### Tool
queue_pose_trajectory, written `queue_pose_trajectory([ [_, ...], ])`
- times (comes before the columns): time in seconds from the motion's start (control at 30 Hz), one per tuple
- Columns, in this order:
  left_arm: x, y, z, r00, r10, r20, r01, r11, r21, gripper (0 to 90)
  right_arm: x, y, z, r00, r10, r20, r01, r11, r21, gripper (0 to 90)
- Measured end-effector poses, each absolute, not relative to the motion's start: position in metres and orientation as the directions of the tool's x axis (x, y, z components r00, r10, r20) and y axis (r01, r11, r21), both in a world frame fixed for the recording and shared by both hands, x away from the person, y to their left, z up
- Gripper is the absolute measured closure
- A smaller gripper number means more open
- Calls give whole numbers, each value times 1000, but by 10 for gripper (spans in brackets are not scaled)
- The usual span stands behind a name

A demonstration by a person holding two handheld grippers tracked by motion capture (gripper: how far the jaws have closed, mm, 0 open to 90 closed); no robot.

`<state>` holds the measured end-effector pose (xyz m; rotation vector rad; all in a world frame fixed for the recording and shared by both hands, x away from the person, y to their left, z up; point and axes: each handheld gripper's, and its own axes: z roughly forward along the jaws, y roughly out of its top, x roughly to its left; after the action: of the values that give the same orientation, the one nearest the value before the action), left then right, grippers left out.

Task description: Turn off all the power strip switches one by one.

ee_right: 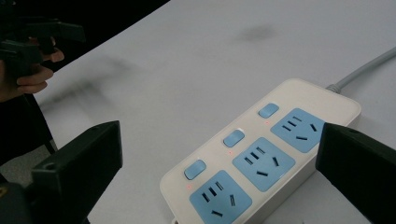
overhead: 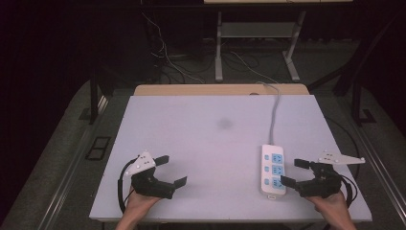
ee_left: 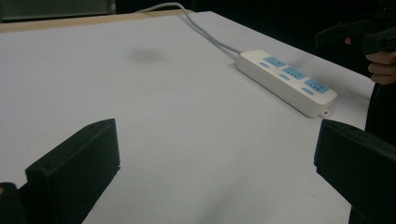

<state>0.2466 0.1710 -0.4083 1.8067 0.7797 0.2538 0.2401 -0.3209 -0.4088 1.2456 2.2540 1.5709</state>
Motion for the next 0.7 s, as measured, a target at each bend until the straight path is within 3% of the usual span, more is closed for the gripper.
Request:
queue_pose_trajectory([
  [0.7, 249, 171, -411, 769, 605, -206, 398, -201, 895, 0, 241, -323, -409, -642, 690, 334, 557, 120, 822, 4],
])
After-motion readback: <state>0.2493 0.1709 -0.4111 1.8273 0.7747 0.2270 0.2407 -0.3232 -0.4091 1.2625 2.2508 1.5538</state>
